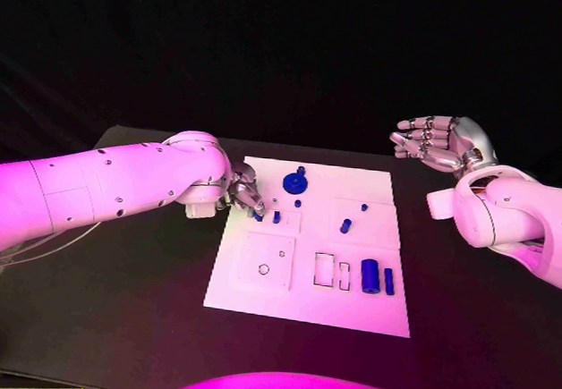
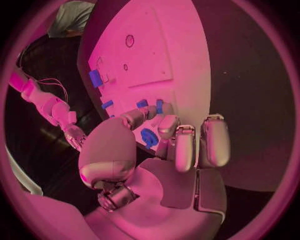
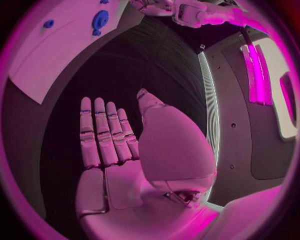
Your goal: Assemble the parts on the task board
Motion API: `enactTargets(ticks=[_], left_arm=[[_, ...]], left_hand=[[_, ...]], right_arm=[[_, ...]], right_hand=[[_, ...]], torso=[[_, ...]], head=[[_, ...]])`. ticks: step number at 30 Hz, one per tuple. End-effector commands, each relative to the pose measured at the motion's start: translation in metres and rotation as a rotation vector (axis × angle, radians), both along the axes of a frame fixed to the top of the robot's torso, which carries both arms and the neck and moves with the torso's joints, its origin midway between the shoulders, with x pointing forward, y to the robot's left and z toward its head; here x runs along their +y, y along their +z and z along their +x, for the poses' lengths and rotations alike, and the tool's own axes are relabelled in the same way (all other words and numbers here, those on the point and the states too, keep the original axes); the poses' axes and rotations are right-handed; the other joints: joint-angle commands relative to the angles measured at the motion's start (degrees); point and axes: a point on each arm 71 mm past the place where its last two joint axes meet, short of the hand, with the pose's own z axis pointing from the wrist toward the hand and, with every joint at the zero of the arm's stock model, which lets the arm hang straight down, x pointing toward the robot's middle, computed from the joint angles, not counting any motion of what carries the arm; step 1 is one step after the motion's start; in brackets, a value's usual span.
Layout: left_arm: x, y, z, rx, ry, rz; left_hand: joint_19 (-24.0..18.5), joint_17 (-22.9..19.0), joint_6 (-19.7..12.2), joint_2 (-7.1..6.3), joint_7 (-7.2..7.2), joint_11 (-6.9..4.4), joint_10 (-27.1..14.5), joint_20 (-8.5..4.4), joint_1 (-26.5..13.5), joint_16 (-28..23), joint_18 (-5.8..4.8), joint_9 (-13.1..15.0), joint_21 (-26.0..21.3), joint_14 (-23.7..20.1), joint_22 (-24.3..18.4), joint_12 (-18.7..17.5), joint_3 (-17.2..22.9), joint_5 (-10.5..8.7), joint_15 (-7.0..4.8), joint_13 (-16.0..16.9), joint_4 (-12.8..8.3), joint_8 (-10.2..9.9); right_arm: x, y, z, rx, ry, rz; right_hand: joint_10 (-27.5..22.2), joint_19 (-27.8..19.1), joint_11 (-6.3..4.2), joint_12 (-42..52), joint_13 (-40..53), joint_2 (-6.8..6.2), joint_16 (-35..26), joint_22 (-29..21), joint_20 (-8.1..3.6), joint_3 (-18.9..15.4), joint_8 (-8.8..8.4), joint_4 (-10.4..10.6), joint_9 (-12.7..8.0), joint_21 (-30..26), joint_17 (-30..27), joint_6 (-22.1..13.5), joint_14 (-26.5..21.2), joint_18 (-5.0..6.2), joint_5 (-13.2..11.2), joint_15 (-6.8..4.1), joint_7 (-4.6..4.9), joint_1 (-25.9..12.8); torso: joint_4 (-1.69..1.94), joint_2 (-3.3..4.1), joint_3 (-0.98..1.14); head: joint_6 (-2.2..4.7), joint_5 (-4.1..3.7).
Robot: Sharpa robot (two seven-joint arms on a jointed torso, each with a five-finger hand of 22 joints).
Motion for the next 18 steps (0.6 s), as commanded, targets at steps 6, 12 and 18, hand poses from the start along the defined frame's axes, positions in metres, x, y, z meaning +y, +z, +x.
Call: enactTargets(ticks=[6, 12, 18], left_arm=[[-0.001, -0.0029, -0.0019, 0.008, -0.005, 0.004], [-0.0011, -0.0029, -0.0016, 0.006, -0.001, 0.0], [-0.0021, -0.0032, -0.0021, 0.013, -0.004, -0.002]], left_hand=[[1.97, 15.84, 1.83, 1.63, -1.71, -1.49, 4.32, -0.12, 1.3, 0.84, -1.49, 1.82, 1.17, 6.45, 1.71, 1.11, 10.8, 4.62, -0.86, 1.06, -3.74, 1.52], [1.97, 15.84, 1.86, 1.65, -1.73, -1.5, 4.39, -0.13, 1.3, 0.84, -1.49, 1.82, 1.17, 6.45, 1.71, 1.19, 10.82, 4.68, -0.86, 1.18, -3.78, 1.53], [2.0, 15.84, 1.89, 1.66, -1.74, -1.51, 4.42, -0.13, 1.28, 0.84, -1.5, 1.82, 1.19, 6.45, 1.76, 1.22, 10.82, 4.72, -0.87, 1.23, -3.81, 1.53]], right_arm=[[0.0008, -0.0002, -0.0001, -0.002, 0.005, 0.0], [0.0009, -0.0002, -0.0001, -0.002, 0.005, 0.0], [0.0008, -0.0003, -0.0002, -0.002, 0.005, 0.0]], right_hand=[[1.07, -0.86, -0.07, -0.91, -0.52, 1.43, -0.79, -0.55, -0.19, -1.85, -1.27, -0.26, -0.46, -0.24, -0.69, 0.38, 0.28, 0.81, 0.38, 0.38, 3.28, -0.5], [1.07, -0.86, -0.07, -0.91, -0.52, 1.43, -0.79, -0.55, -0.19, -1.85, -1.27, -0.26, -0.46, -0.24, -0.69, 0.38, 0.28, 0.81, 0.38, 0.38, 3.28, -0.5], [1.07, -0.86, -0.07, -0.91, -0.52, 1.43, -0.79, -0.55, -0.19, -1.85, -1.27, -0.26, -0.46, -0.24, -0.69, 0.38, 0.28, 0.81, 0.38, 0.38, 3.28, -0.5]], torso=[[-0.01, -0.01, 0.06], [-0.05, 0.01, 0.07], [-0.02, 0.04, 0.06]], head=[[0.03, 0.08], [0.05, 0.03], [0.0, -0.06]])
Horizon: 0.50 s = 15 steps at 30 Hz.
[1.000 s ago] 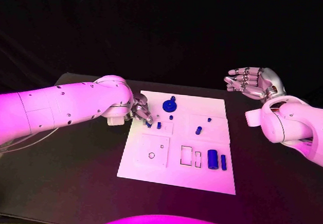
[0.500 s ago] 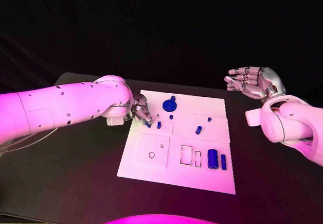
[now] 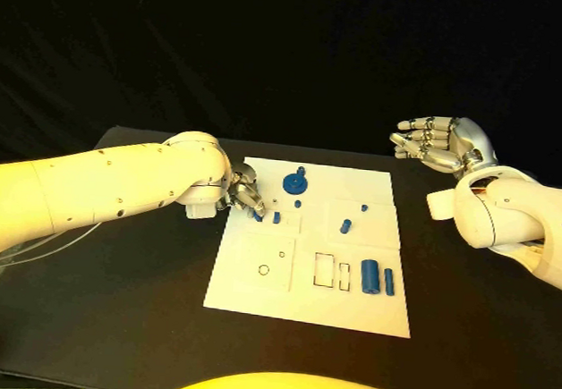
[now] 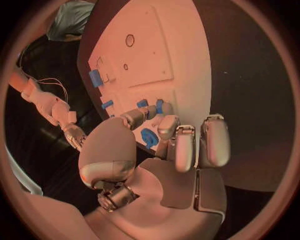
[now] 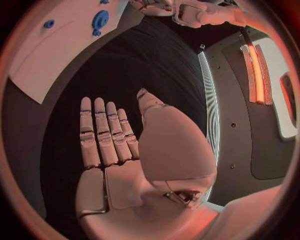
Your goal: Assemble the parts on the task board
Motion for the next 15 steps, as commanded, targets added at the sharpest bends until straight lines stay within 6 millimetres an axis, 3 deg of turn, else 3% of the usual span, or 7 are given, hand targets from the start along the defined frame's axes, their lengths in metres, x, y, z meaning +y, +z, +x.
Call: enactTargets(ticks=[1, 5, 15], left_arm=[[-0.0023, -0.0032, -0.0023, 0.016, -0.009, 0.001], [-0.0037, -0.0037, -0.003, 0.026, -0.015, 0.0], [-0.0058, -0.0037, -0.0021, 0.022, -0.011, -0.008]], left_hand=[[2.0, 15.84, 1.5, 1.66, -1.74, -1.41, 3.92, -0.13, 1.28, 0.84, -1.49, 1.73, 1.19, 6.28, 1.75, 1.01, 10.82, 4.72, -0.68, 1.18, -3.81, 1.53], [2.06, 15.84, 1.82, 1.49, -1.82, -1.45, 4.22, -0.15, 0.9, 0.84, -1.52, 1.71, 1.23, 6.28, 1.85, 1.25, 10.6, 5.07, -0.69, 1.53, -3.89, 1.56], [2.36, 15.84, 3.63, 2.2, -2.49, -1.85, 5.37, -0.32, -1.02, 0.84, -1.64, 1.33, 1.39, 6.28, 2.38, 1.57, 7.23, 4.46, -0.9, 2.27, -1.72, 1.31]], right_arm=[[0.0006, 0.0, -0.0003, -0.002, 0.004, 0.0], [0.0005, 0.0, -0.0003, -0.002, 0.004, 0.0], [0.0007, -0.0001, -0.0003, -0.001, 0.005, 0.0]], right_hand=[[1.07, -0.86, -0.07, -0.9, -0.52, 1.43, -0.79, -0.48, -0.19, -1.85, -0.62, -0.26, -0.44, -0.24, -0.36, 0.38, 0.28, 0.81, 0.38, 0.38, 3.28, -0.5], [1.07, -0.86, -0.07, -0.9, -0.52, 1.43, -0.79, -0.48, -0.19, -1.85, -0.62, -0.26, -0.44, -0.24, -0.36, 0.38, 0.28, 0.81, 0.38, 0.38, 3.28, -0.5], [1.07, -0.86, -0.07, -0.9, -0.52, 1.43, -0.79, -0.48, -0.19, -1.85, -0.62, -0.26, -0.44, -0.24, -0.36, 0.38, 0.28, 0.81, 0.38, 0.38, 3.28, -0.5]], torso=[[0.04, 0.03, 0.01], [0.03, 0.01, 0.02], [0.0, 0.03, 0.05]], head=[[-0.07, -0.07], [-0.11, -0.1], [-0.16, -0.19]])
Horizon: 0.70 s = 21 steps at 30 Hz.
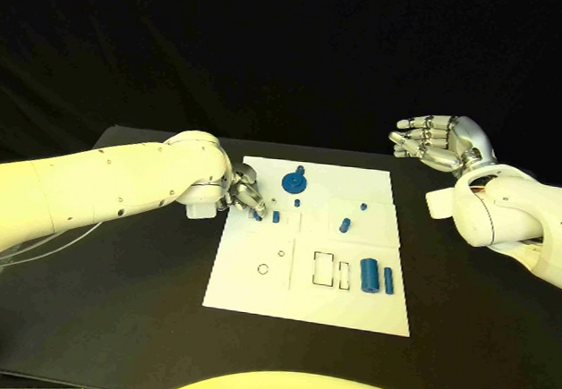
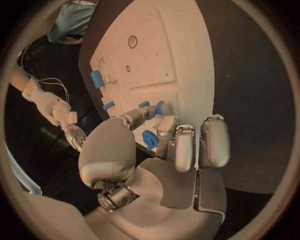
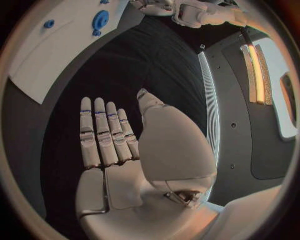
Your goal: Assemble the parts on the task board
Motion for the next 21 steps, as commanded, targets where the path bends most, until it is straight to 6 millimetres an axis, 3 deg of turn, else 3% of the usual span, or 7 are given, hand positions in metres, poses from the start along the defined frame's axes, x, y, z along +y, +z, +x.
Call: enactTargets(ticks=[1, 15, 21], left_arm=[[-0.0024, -0.0027, -0.0011, 0.004, -0.002, -0.003], [-0.0016, -0.0044, 0.0018, -0.001, 0.015, -0.008], [0.0003, -0.0063, 0.0023, 0.011, 0.013, 0.001]], left_hand=[[2.23, 15.84, 2.94, 1.84, -2.19, -1.55, 4.52, -0.25, -0.11, 0.84, -1.63, -0.17, 0.9, 6.27, 2.31, 0.92, 6.72, 3.83, -0.91, 1.18, -1.41, 0.89], [2.3, 15.84, 3.31, 2.0, -2.49, -1.75, 4.52, -0.46, -1.12, 0.84, -1.64, -0.39, 0.77, 6.27, 2.34, 0.67, 0.66, 2.61, -1.11, 1.28, 2.0, 0.24], [2.24, 15.84, 3.44, 1.18, -2.61, -1.81, 4.4, -0.51, -1.64, 0.84, -1.62, -0.45, 0.62, 6.27, 2.19, 0.56, -3.39, 2.39, -1.19, 1.34, 4.19, -0.06]], right_arm=[[0.0009, 0.0, -0.0002, -0.001, 0.005, 0.0], [0.0013, 0.0, -0.0003, -0.001, 0.007, 0.001], [0.001, 0.0, -0.0004, -0.001, 0.007, 0.0]], right_hand=[[1.07, -0.86, -0.07, -0.9, -0.52, 1.43, -0.79, -0.47, -0.19, -1.85, -0.62, -0.26, -0.44, -0.24, -0.34, 0.38, 0.28, 0.81, 0.38, 0.38, 3.28, -0.5], [1.11, -0.83, -0.07, -1.02, -0.52, 1.47, -0.88, -0.72, -0.18, -1.89, -0.75, -0.31, -0.5, -0.24, -0.52, 0.44, 0.33, 0.81, 0.38, 0.39, 3.29, -0.5], [1.11, -0.83, -0.07, -1.02, -0.52, 1.47, -0.88, -0.72, -0.18, -1.89, -0.75, -0.31, -0.5, -0.24, -0.52, 0.44, 0.33, 0.81, 0.38, 0.39, 3.29, -0.5]], torso=[[-0.05, 0.02, 0.05], [-0.01, 0.05, 0.02], [0.01, 0.02, -0.04]], head=[[0.02, 0.0], [-0.16, -0.21], [-0.3, -0.32]])
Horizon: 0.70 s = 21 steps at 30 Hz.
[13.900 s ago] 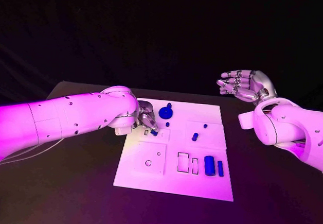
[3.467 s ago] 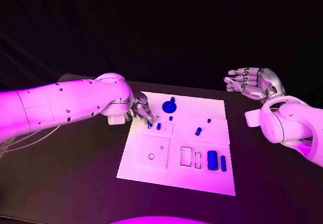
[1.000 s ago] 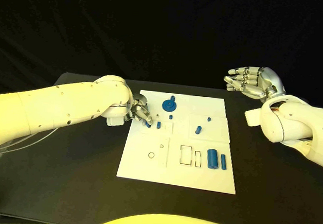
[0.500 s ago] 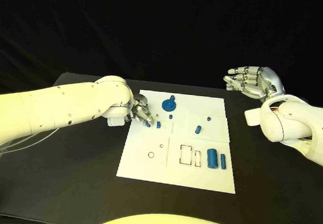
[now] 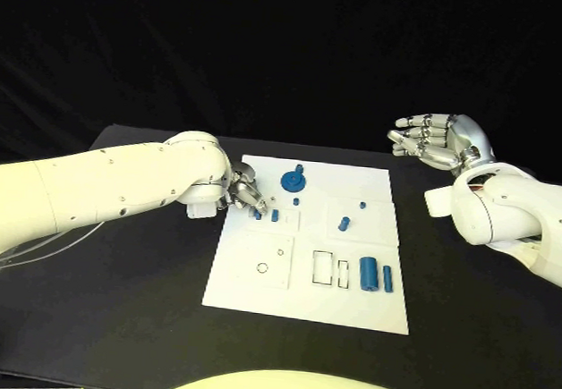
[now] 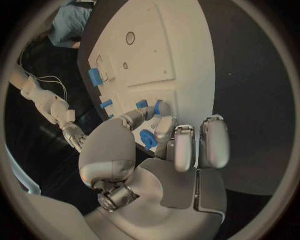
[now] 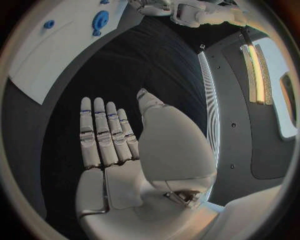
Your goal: Assemble the parts on the task board
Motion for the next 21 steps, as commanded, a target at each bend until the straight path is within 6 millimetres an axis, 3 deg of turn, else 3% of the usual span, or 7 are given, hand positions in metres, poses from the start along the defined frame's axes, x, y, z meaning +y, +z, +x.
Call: enactTargets(ticks=[1, 10, 13, 16, 17, 18, 21], left_arm=[[-0.0004, -0.0027, -0.001, 0.015, -0.009, 0.007], [0.0017, -0.0036, -0.0013, 0.02, -0.013, 0.015], [0.0029, -0.0034, -0.0011, 0.015, -0.008, 0.012], [0.0037, -0.0031, -0.001, 0.009, -0.003, 0.008], [0.004, -0.003, -0.0011, 0.007, -0.001, 0.005], [0.0043, -0.0027, -0.0011, 0.004, 0.002, 0.003], [0.0049, -0.0015, -0.0009, -0.004, 0.008, -0.004]], left_hand=[[1.71, 15.84, 1.7, 0.72, -1.4, -0.62, 2.11, -0.02, -0.29, 0.84, -1.62, -0.29, 0.61, 6.45, 2.21, 0.49, -1.8, 2.35, -0.59, 1.21, 1.96, -0.12], [1.61, 15.84, 2.07, -1.24, -1.47, -0.68, 1.94, -0.14, 0.73, 0.84, -1.57, -0.49, 0.34, 6.45, 1.99, 0.3, -10.53, 1.69, -0.66, 1.32, 6.61, -0.74], [1.64, 15.84, 2.17, -1.46, -1.47, -0.68, 1.93, -0.15, 1.59, 0.84, -1.57, -0.54, 0.32, 6.45, 2.03, 0.29, -12.97, -1.19, -0.65, 1.41, 8.65, -0.92], [1.62, 15.84, 2.2, -1.55, -1.43, -0.66, 1.89, -0.15, 2.17, 0.84, -1.56, -0.55, 0.27, 6.45, 1.99, 0.25, -14.19, -2.82, -0.64, 1.41, 10.01, -1.02], [1.64, 15.84, 2.25, -1.61, -1.41, -0.63, 1.89, -0.12, 2.54, 0.84, -1.57, -0.55, 0.26, 6.45, 2.02, 0.23, -15.23, -4.67, -0.62, 1.43, 11.33, -1.06], [1.63, 15.84, 2.26, -1.64, -1.4, -0.63, 1.89, -0.12, 2.7, 0.84, -1.56, -0.55, 0.25, 6.45, 2.01, 0.24, -15.51, -5.07, -0.61, 1.45, 11.7, -1.07], [1.65, 15.84, 2.34, -1.76, -1.38, -0.59, 1.91, -0.07, 3.83, 0.84, -1.56, -0.49, 0.22, 6.45, 2.04, 0.25, -17.46, -8.71, -0.59, 1.56, 14.32, -1.11]], right_arm=[[0.0007, 0.0001, -0.0003, -0.002, 0.005, 0.0], [0.0003, 0.0003, -0.0005, -0.005, 0.005, -0.002], [0.0002, 0.0003, -0.0005, -0.005, 0.005, -0.002], [0.0003, 0.0002, -0.0005, -0.005, 0.006, -0.002], [0.0003, 0.0002, -0.0005, -0.005, 0.006, -0.002], [0.0003, 0.0001, -0.0005, -0.005, 0.006, -0.002], [0.0003, -0.0002, -0.0005, -0.005, 0.006, -0.002]], right_hand=[[1.11, -0.82, -0.06, -1.04, -0.52, 1.47, -0.9, -0.37, -0.18, -1.91, -0.78, -0.31, -0.5, -0.24, -0.41, 0.45, -0.06, 0.8, 0.38, 0.01, 3.29, -0.51], [1.11, -0.82, -0.06, -1.07, -0.52, 1.49, -0.91, -0.42, -0.18, -1.93, -0.81, -0.29, -0.51, -0.24, -0.45, 0.46, -0.06, 0.8, 0.37, 0.02, 3.3, -0.55], [1.11, -0.82, -0.06, -1.07, -0.52, 1.49, -0.91, -0.42, -0.18, -1.93, -0.81, -0.29, -0.51, -0.24, -0.45, 0.46, -0.06, 0.8, 0.37, 0.02, 3.3, -0.55], [1.11, -0.82, -0.06, -1.07, -0.52, 1.49, -0.91, -0.42, -0.18, -1.93, -0.81, -0.29, -0.51, -0.24, -0.45, 0.46, -0.06, 0.8, 0.37, 0.02, 3.3, -0.55], [1.11, -0.82, -0.06, -1.07, -0.52, 1.49, -0.91, -0.42, -0.18, -1.93, -0.81, -0.29, -0.51, -0.24, -0.45, 0.46, -0.06, 0.8, 0.37, 0.02, 3.3, -0.55], [1.11, -0.82, -0.05, -1.09, -0.52, 1.5, -0.93, -0.46, -0.18, -1.95, -0.83, -0.26, -0.52, -0.24, -0.48, 0.47, -0.06, 0.8, 0.37, 0.02, 3.3, -0.61], [1.11, -0.82, -0.05, -1.09, -0.52, 1.5, -0.93, -0.46, -0.18, -1.95, -0.83, -0.26, -0.52, -0.24, -0.48, 0.47, -0.06, 0.8, 0.37, 0.02, 3.3, -0.61]], torso=[[0.03, -0.04, -0.05], [0.04, -0.06, -0.1], [0.04, -0.05, -0.12], [0.03, -0.08, -0.08], [0.02, -0.08, -0.09], [0.01, -0.06, -0.11], [0.01, -0.05, -0.12]], head=[[-0.1, -0.1], [-0.11, -0.15], [-0.07, -0.19], [-0.06, -0.17], [-0.03, -0.18], [-0.02, -0.21], [0.06, -0.29]])
